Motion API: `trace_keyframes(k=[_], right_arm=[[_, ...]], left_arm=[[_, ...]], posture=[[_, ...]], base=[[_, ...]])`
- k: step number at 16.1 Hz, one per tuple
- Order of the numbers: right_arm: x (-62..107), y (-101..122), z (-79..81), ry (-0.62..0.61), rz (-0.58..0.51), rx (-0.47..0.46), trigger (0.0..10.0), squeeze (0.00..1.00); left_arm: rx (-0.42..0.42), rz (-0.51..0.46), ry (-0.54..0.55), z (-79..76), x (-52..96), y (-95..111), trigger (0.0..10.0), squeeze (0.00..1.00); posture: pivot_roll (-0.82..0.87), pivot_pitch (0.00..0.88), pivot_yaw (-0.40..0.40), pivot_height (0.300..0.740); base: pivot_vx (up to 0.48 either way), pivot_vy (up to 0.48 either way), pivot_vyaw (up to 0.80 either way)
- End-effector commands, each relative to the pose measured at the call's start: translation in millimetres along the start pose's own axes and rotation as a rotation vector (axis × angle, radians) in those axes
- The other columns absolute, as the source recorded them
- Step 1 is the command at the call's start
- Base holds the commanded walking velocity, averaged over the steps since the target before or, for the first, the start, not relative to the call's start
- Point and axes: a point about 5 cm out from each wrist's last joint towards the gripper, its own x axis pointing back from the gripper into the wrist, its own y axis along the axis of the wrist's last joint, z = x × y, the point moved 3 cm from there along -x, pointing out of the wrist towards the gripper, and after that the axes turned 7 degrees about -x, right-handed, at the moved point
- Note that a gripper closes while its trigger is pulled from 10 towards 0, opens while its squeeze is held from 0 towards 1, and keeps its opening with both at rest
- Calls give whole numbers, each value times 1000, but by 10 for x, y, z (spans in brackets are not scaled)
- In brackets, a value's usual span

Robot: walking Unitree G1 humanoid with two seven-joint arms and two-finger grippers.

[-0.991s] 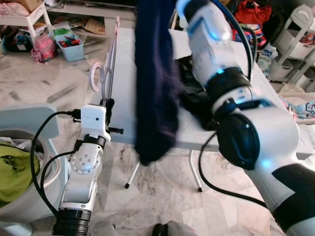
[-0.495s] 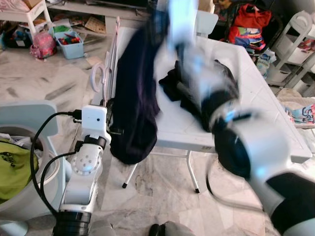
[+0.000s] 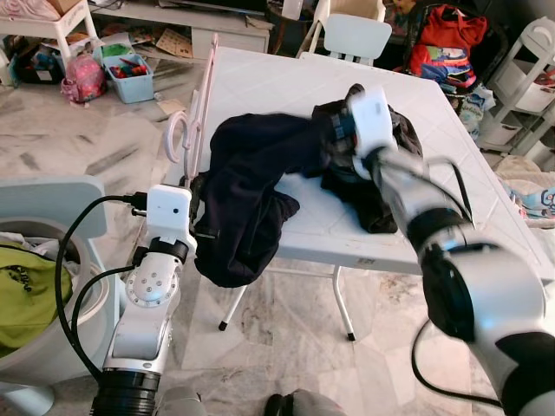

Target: Hang hanger

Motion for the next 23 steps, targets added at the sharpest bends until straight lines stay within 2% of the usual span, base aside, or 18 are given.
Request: trace_keyframes(k=[1, 3, 4, 8, 9, 10, 11, 13, 14, 15, 16, 19, 21, 23], right_arm=[[69, 4, -211, -94, -43, 39, 10000, 1000], [180, -108, -440, -219, -51, 45, 10000, 1000], [300, -297, -589, -279, -22, 28, 10000, 1000], [485, -551, -703, -280, 12, 58, 10000, 1000], [623, -607, -931, -376, 23, 83, 10000, 1000], [666, -603, -1010, -405, 22, 99, 10000, 1000], [688, -601, -1049, -417, 18, 70, 10000, 1000], [692, -631, -1017, -371, 36, 56, 10000, 1000], [661, -759, -832, -197, 119, 64, 10000, 1000], [677, -820, -775, -120, 160, 117, 10000, 1000], [695, -841, -781, -98, 177, 142, 10000, 1000], [729, -848, -687, 82, 226, 86, 10000, 1000], [796, -835, -538, 273, 254, -20, 10000, 1000], [829, -868, -525, 301, 272, -16, 10000, 1000]], left_arm=[[-5, 34, -15, -37, -10, -61, 10000, 0], [-9, 38, -23, -29, 1, -69, 10000, 0], [-16, 40, -32, -17, 2, -76, 10000, 0], [-19, 38, -29, 34, -65, -68, 10000, 0], [-15, 40, -21, 40, -71, -80, 10000, 0], [-15, 40, -21, 38, -70, -80, 10000, 0], [-19, 38, -26, 31, -64, -77, 10000, 0], [-25, 37, -36, 23, -56, -77, 10000, 0], [-28, 37, -37, 38, -55, -80, 10000, 0], [-29, 37, -35, 48, -57, -82, 10000, 0], [-30, 37, -34, 53, -57, -81, 10000, 0], [-34, 37, -35, 59, -54, -78, 10000, 0], [-37, 36, -35, 75, -53, -74, 10000, 0], [-38, 34, -34, 86, -58, -68, 10000, 0]], posture=[[48, 20, -133, 740], [39, 25, -112, 740], [34, 24, -104, 740], [11, 20, -88, 740], [5, 19, -84, 740], [5, 20, -82, 740], [4, 21, -80, 740], [4, 21, -79, 740], [6, 21, -79, 740], [6, 21, -79, 740], [8, 25, -80, 740], [8, 25, -80, 740], [14, 24, -80, 740], [16, 23, -79, 740]], base=[[0, 0, 0], [0, 0, 0], [0, 0, 0], [0, 0, 0], [0, 0, 0], [0, 0, 0], [0, 0, 0], [0, 0, 0], [0, 0, 0], [0, 0, 0], [0, 0, 0], [0, 0, 0], [0, 0, 0], [0, 0, 0]])
